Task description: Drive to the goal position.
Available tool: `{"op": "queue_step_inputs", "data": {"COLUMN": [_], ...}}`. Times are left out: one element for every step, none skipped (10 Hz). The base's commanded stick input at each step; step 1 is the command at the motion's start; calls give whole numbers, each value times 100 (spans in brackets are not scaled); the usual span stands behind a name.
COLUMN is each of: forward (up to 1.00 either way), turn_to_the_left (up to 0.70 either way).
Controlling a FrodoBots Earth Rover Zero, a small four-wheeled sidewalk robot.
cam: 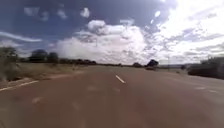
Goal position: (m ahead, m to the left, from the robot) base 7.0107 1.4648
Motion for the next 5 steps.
{"op": "queue_step_inputs", "data": {"forward": [100,100,100,100,100], "turn_to_the_left": [0,0,0,0,0]}}
